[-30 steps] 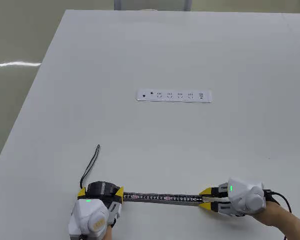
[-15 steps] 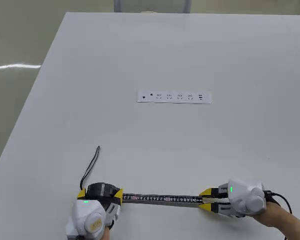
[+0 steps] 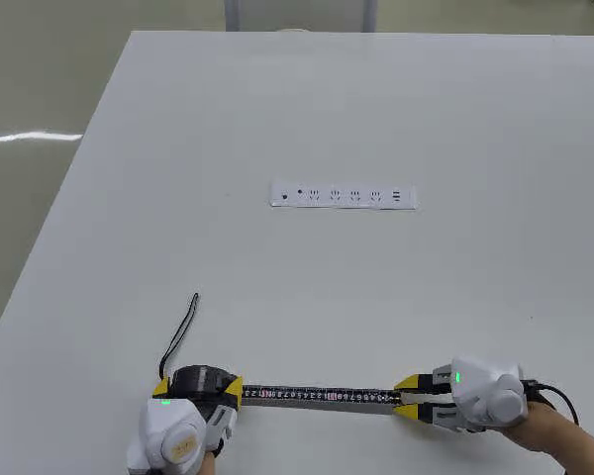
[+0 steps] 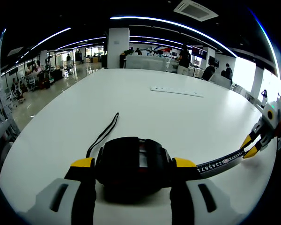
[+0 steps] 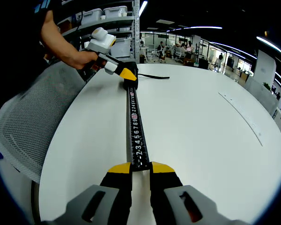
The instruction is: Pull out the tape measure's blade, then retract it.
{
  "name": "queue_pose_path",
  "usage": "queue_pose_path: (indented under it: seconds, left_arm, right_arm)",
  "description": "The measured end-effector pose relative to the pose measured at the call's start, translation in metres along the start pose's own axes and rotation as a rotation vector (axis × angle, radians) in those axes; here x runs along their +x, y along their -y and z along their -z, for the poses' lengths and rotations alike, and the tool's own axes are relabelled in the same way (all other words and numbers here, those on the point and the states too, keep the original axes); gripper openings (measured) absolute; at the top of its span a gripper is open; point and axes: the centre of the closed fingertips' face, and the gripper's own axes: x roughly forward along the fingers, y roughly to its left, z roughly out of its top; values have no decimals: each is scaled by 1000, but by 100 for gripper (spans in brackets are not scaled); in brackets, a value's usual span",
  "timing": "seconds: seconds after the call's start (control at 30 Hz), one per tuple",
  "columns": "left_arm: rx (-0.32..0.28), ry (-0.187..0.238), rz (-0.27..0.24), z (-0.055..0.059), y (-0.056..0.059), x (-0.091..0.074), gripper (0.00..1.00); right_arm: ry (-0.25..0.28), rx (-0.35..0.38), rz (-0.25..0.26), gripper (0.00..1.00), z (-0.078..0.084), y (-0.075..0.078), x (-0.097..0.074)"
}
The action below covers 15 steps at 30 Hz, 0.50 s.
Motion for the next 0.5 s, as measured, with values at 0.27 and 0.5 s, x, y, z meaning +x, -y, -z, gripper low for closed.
queue_pose_path:
  seconds: [0.27,0.5]
  left_arm:
    - [-4,1,8,0,0,0,61]
    - [-6,-2,13,0,0,0,61]
  right_arm:
    - [-2,-7,-5,12,-2,-1,2]
    - [-1,-10,-4,12,-5,-1,3]
